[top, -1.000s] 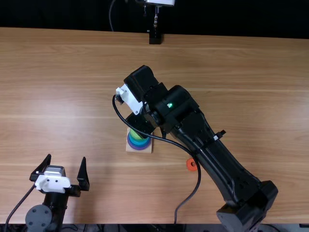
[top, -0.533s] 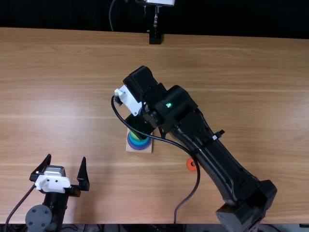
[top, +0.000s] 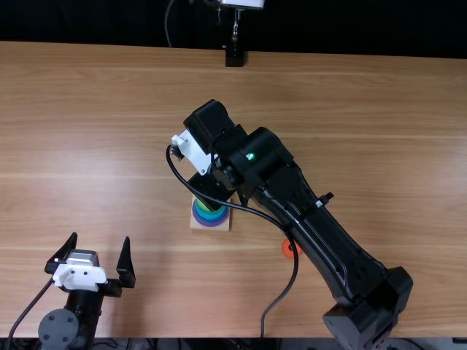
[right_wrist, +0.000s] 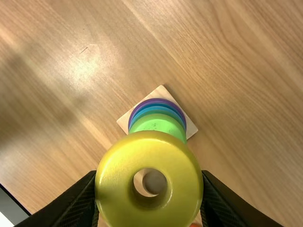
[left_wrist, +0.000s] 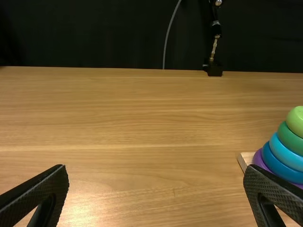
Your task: Build the Hanoi tower: stack the rings onto the peg from bottom to top in this color order: purple, dark blue, light blue, dark green, light green, yellow, orange.
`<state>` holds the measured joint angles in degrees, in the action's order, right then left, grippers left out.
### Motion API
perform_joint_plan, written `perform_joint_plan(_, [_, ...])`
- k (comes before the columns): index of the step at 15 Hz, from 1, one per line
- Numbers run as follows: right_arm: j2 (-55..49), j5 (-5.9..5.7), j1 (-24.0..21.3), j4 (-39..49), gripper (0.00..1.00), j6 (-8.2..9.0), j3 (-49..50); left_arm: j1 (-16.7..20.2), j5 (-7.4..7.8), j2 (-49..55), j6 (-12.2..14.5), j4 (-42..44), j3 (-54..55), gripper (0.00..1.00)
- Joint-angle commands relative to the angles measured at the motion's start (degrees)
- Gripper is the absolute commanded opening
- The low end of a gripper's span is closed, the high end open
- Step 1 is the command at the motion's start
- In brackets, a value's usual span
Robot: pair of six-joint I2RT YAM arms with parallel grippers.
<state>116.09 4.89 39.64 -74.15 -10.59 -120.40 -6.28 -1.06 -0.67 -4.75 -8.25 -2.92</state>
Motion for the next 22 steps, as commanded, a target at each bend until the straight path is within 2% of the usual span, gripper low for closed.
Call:
perform_joint_plan(1, [0.9,0.81,0.2,-0.4,0.00,-0.59,-0.8,0.6,0.53,0.7,0.2,-0.8,2.6,1.00])
perform_joint_plan(10, [0.9,0.70,0.1,-0.5,0.00,-0.80,-0.8,0.6,0.53,0.7,0.2,-0.8,2.6,1.00])
perform_joint_plan(11, [0.9,0.81,0.1,-0.5,0.08,-0.91,-0.9,0.6,0.53,0.7,0.2,-0.7,2.6,1.00])
perform_joint_plan(14, [0.8,0.70,0.1,-0.7,0.46,-0.80,-1.0,0.6,0.53,0.7,0.2,-0.7,2.6,1.00])
perform_joint_plan(15, [0.8,0.70,0.1,-1.7,0.53,-0.70,-1.0,0.6,0.53,0.7,0.2,-0.7,2.6,1.00])
perform_joint_plan(16, [0.8,0.60,0.1,-3.1,0.72,-0.70,-1.3,0.6,0.53,0.7,0.2,-0.8,2.6,1.00])
perform_joint_plan(18, [0.8,0.60,0.2,-5.1,1.00,-0.70,-1.5,0.6,0.53,0.7,0.2,-0.8,2.6,1.00])
perform_joint_plan(22, [0.8,0.07,0.2,-4.7,1.00,-0.38,-1.8,0.6,0.53,0.7,0.2,-0.7,2.6,1.00])
